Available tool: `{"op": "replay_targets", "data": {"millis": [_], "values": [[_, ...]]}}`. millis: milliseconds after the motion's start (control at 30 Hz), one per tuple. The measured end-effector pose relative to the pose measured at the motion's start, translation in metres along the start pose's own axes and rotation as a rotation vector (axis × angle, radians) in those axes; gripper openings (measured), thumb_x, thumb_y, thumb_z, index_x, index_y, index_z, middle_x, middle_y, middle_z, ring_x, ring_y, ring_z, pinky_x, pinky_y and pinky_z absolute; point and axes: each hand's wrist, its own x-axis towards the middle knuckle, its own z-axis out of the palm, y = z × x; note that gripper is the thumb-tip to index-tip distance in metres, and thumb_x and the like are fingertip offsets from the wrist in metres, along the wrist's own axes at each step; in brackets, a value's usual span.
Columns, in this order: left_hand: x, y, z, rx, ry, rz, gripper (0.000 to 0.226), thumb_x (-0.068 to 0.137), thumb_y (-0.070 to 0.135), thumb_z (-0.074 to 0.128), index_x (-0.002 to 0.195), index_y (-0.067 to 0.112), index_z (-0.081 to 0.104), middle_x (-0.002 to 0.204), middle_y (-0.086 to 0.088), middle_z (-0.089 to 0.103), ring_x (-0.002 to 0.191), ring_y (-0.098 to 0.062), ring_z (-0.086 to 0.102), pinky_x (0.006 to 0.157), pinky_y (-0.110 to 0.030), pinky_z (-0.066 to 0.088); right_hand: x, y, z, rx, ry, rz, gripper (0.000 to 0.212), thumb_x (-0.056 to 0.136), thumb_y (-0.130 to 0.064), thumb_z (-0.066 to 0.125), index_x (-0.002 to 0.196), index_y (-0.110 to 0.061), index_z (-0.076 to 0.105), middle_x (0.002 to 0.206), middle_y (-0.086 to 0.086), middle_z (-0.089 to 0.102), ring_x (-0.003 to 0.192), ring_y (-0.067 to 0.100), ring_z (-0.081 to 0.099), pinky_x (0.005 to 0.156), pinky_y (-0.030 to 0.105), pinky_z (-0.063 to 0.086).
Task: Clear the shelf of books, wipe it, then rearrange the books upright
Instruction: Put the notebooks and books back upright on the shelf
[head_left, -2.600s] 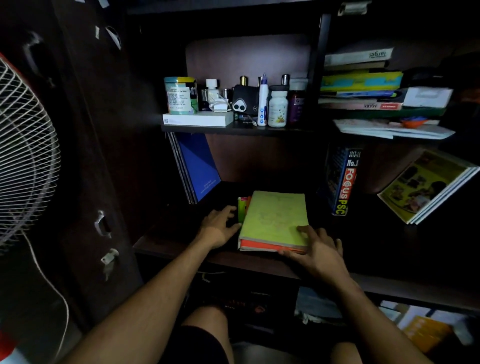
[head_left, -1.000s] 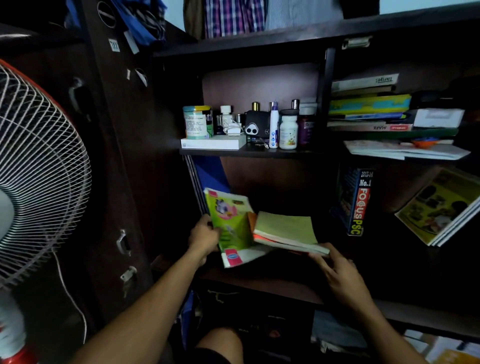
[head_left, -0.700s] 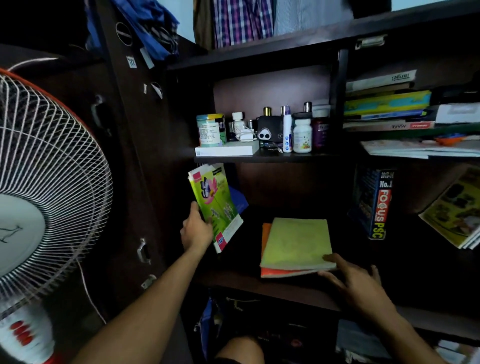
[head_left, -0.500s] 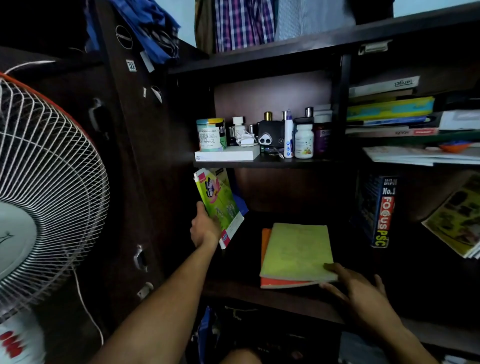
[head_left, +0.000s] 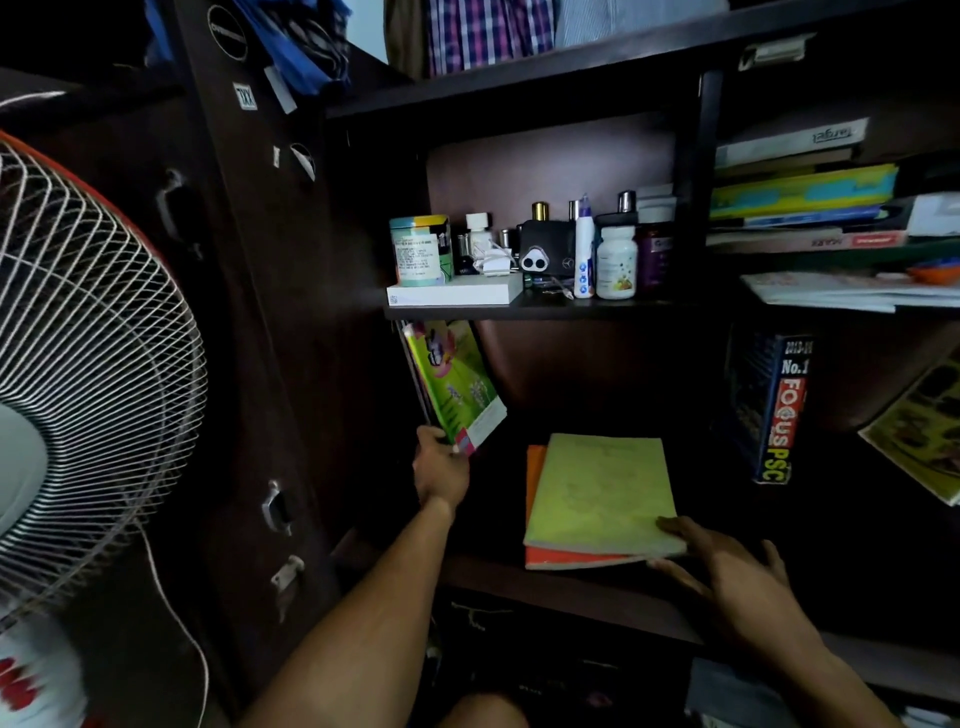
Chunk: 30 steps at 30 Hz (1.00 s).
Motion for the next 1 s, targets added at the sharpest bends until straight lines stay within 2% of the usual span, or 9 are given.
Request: {"op": "replay_targets", "data": {"millis": [100, 267, 367, 467, 567, 667, 767, 900, 1000], "values": [[0.033, -0.037, 0.021, 0.018, -0.095, 0.074, 0.052, 0.072, 0.015, 0.072, 0.103, 0.044, 0.042, 0.109, -0.008, 0.066, 0.1, -0.026, 0.069, 0.09, -0.046, 0.056, 0.0, -0.001, -0.001, 0.008, -0.005, -0.001, 0.062, 0.089, -0.075, 0.033, 0.145, -0.049, 0.032, 0.153, -0.017, 0.043, 0.144, 0.006, 0.034, 0.12, 0.054, 0.01], [-0.02, 0.007, 0.0, 0.148, -0.275, 0.301, 0.031, 0.095, 0.005, 0.06, 0.123, 0.016, 0.057, 0.124, -0.003, 0.06, 0.104, -0.019, 0.065, 0.084, -0.024, 0.046, -0.001, -0.003, -0.002, 0.013, -0.002, -0.004, 0.061, 0.09, -0.074, 0.035, 0.145, -0.047, 0.034, 0.149, -0.015, 0.047, 0.141, 0.01, 0.04, 0.119, 0.056, 0.01], [-0.047, 0.01, 0.002, 0.417, -0.622, 0.533, 0.039, 0.099, 0.014, 0.052, 0.133, 0.033, 0.056, 0.138, 0.004, 0.056, 0.124, -0.017, 0.055, 0.104, -0.035, 0.045, -0.004, -0.005, -0.003, 0.024, 0.015, -0.011, 0.06, 0.09, -0.073, 0.036, 0.144, -0.046, 0.033, 0.144, -0.014, 0.052, 0.137, 0.011, 0.044, 0.119, 0.057, 0.014], [-0.062, 0.01, -0.004, 0.582, -0.763, 0.621, 0.066, 0.094, 0.006, 0.044, 0.146, 0.047, 0.045, 0.16, 0.009, 0.033, 0.144, -0.015, 0.033, 0.118, -0.031, 0.029, -0.006, -0.007, -0.003, 0.042, 0.042, 0.003, 0.058, 0.093, -0.069, 0.04, 0.143, -0.042, 0.03, 0.139, -0.01, 0.058, 0.133, 0.016, 0.049, 0.117, 0.056, 0.018], [-0.073, 0.013, -0.014, 0.59, -0.822, 0.602, 0.066, 0.095, 0.017, 0.049, 0.15, 0.051, 0.036, 0.166, 0.009, 0.022, 0.15, -0.016, 0.023, 0.12, -0.025, 0.019, -0.007, -0.007, -0.002, 0.082, 0.066, 0.016, 0.059, 0.093, -0.07, 0.038, 0.143, -0.041, 0.029, 0.141, -0.008, 0.058, 0.132, 0.017, 0.052, 0.118, 0.056, 0.018], [-0.083, 0.009, -0.019, 0.605, -0.85, 0.722, 0.07, 0.085, 0.036, 0.046, 0.151, 0.055, 0.03, 0.167, 0.01, 0.015, 0.153, -0.014, 0.016, 0.124, -0.034, 0.016, -0.007, -0.006, -0.003, 0.12, 0.073, 0.027, 0.06, 0.092, -0.071, 0.036, 0.143, -0.04, 0.028, 0.141, -0.008, 0.058, 0.132, 0.017, 0.053, 0.12, 0.055, 0.017], [-0.091, 0.007, -0.025, 0.533, -0.865, 0.817, 0.071, 0.081, 0.044, 0.044, 0.152, 0.046, 0.035, 0.165, 0.018, 0.019, 0.152, -0.003, 0.013, 0.125, -0.029, 0.016, -0.006, -0.005, -0.002, 0.125, 0.095, 0.026, 0.057, 0.094, -0.068, 0.04, 0.142, -0.04, 0.028, 0.14, -0.008, 0.06, 0.13, 0.017, 0.055, 0.119, 0.055, 0.018], [-0.1, 0.009, -0.03, 0.557, -0.858, 0.878, 0.074, 0.088, 0.061, 0.058, 0.154, 0.041, 0.033, 0.164, 0.022, 0.021, 0.151, 0.0, 0.014, 0.121, -0.024, 0.016, -0.006, -0.004, -0.002, 0.138, 0.122, 0.008, 0.048, 0.093, -0.064, 0.051, 0.13, -0.039, 0.037, 0.128, -0.009, 0.066, 0.122, 0.018, 0.06, 0.116, 0.055, 0.025], [-0.109, 0.008, -0.029, 0.527, -0.767, 0.847, 0.067, 0.09, 0.065, 0.058, 0.15, 0.041, 0.04, 0.156, 0.02, 0.038, 0.145, -0.002, 0.029, 0.119, -0.031, 0.03, -0.009, -0.003, -0.005, 0.144, 0.172, -0.016, 0.042, 0.088, -0.042, 0.07, 0.117, -0.032, 0.042, 0.112, -0.006, 0.069, 0.109, 0.026, 0.066, 0.105, 0.054, 0.039]]}}
